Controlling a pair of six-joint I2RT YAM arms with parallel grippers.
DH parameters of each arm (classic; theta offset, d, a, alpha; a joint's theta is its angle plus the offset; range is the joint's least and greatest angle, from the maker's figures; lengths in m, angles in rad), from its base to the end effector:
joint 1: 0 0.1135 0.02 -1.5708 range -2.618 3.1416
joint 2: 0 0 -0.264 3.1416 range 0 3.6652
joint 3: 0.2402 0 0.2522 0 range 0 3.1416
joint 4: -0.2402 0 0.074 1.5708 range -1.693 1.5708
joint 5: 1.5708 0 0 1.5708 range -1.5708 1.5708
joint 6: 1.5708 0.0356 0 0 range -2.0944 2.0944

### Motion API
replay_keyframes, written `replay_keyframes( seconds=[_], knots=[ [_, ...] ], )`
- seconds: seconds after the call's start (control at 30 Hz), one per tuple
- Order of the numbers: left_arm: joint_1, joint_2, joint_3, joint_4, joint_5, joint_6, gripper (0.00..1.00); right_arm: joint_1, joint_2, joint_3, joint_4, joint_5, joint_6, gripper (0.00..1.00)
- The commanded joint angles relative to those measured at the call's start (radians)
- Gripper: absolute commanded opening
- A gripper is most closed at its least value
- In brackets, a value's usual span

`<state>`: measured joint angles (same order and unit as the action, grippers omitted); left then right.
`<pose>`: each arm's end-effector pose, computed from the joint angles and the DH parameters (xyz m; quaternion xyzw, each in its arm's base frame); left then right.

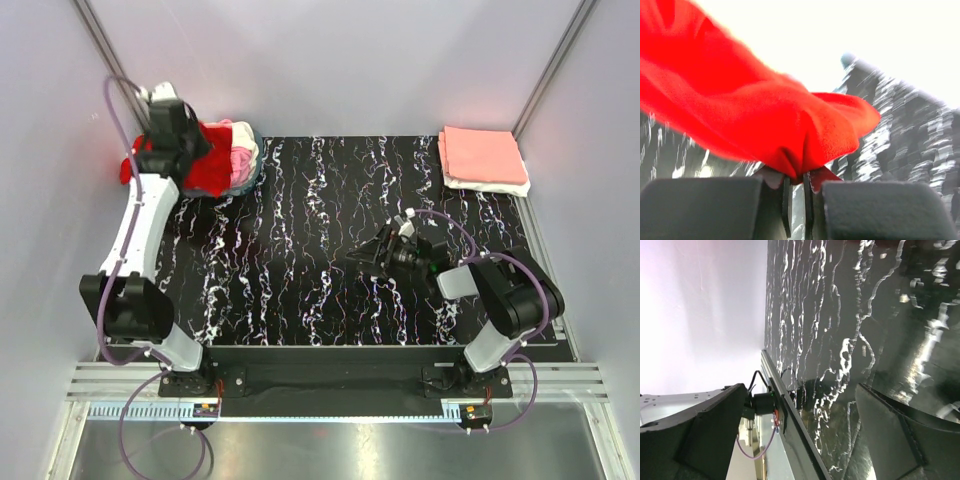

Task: Fold and stack the t-shirts
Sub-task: Grab the tshirt from the pile, then move the tshirt to the center of the board

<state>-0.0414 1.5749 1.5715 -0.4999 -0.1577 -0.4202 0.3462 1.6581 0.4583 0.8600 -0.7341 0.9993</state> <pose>0.3618 -0.0094 0.3840 -0.2009 0.8353 -0.0500 0.5092 0.2576 0.1183 0.1365 0.0482 0.7883 0.5650 0.2389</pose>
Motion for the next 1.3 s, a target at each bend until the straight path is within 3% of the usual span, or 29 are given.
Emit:
replay_keyframes(
  seconds=[0.0,0.07,0.13,0.23,0.27,0.33,0.37,0.4,0.43,0.53,0.63,0.77,0.9,1.07,1.17,1.27],
  knots=[
    [-0.049,-0.067,0.278,-0.124,0.052,0.054,0.04,-0.044,-0.03,-0.072,0.181,-0.018,0.057,1.0],
    [-0.11,-0.044,0.376,-0.239,0.11,0.07,0.06,-0.091,-0.082,-0.13,0.186,0.021,0.073,1.0],
    [-0.209,0.009,0.497,-0.371,0.124,0.081,0.06,-0.114,-0.232,-0.153,0.092,0.064,0.053,1.0],
    [-0.357,0.094,0.591,-0.51,0.13,0.084,0.16,-0.115,-0.531,-0.068,-0.404,0.197,-0.103,1.0],
    [-0.389,0.112,0.596,-0.531,0.141,0.074,0.22,-0.115,-0.608,0.027,-0.696,0.297,-0.147,1.0],
    [-0.472,0.174,0.588,-0.561,0.21,0.042,0.54,-0.115,-0.795,0.138,-0.981,0.456,-0.263,1.0],
    [-0.501,0.192,0.55,-0.556,0.242,0.04,0.67,-0.115,-0.872,0.246,-1.204,0.628,-0.298,1.0],
    [-0.559,0.238,0.542,-0.551,0.315,0.053,0.98,-0.115,-0.894,0.299,-1.301,0.712,-0.304,0.99],
    [-0.589,0.264,0.548,-0.566,0.337,0.063,0.99,-0.115,-0.903,0.389,-1.451,0.833,-0.307,1.0],
    [-0.684,0.318,0.553,-0.603,0.294,0.08,0.99,-0.115,-0.85,0.492,-1.622,0.851,-0.352,0.99],
    [-0.698,0.245,0.429,-0.559,0.247,0.032,0.99,-0.116,-0.723,0.545,-1.732,0.747,-0.36,1.0],
    [-0.696,0.079,0.199,-0.519,0.12,-0.023,0.99,-0.113,-0.704,0.372,-1.626,0.56,-0.337,1.0],
    [-0.698,-0.119,-0.052,-0.499,0.051,-0.087,0.99,-0.115,-0.698,0.28,-1.567,0.544,-0.327,1.0],
    [-0.693,-0.297,-0.358,-0.415,-0.023,-0.16,0.99,-0.115,-0.588,0.31,-1.509,0.495,-0.382,1.0],
    [-0.622,-0.375,-0.473,-0.332,0.029,-0.166,0.99,-0.113,-0.525,0.336,-1.472,0.457,-0.412,1.0],
    [-0.493,-0.4,-0.58,-0.232,0.116,-0.175,0.93,-0.115,-0.465,0.355,-1.431,0.409,-0.43,1.0]
  ],
)
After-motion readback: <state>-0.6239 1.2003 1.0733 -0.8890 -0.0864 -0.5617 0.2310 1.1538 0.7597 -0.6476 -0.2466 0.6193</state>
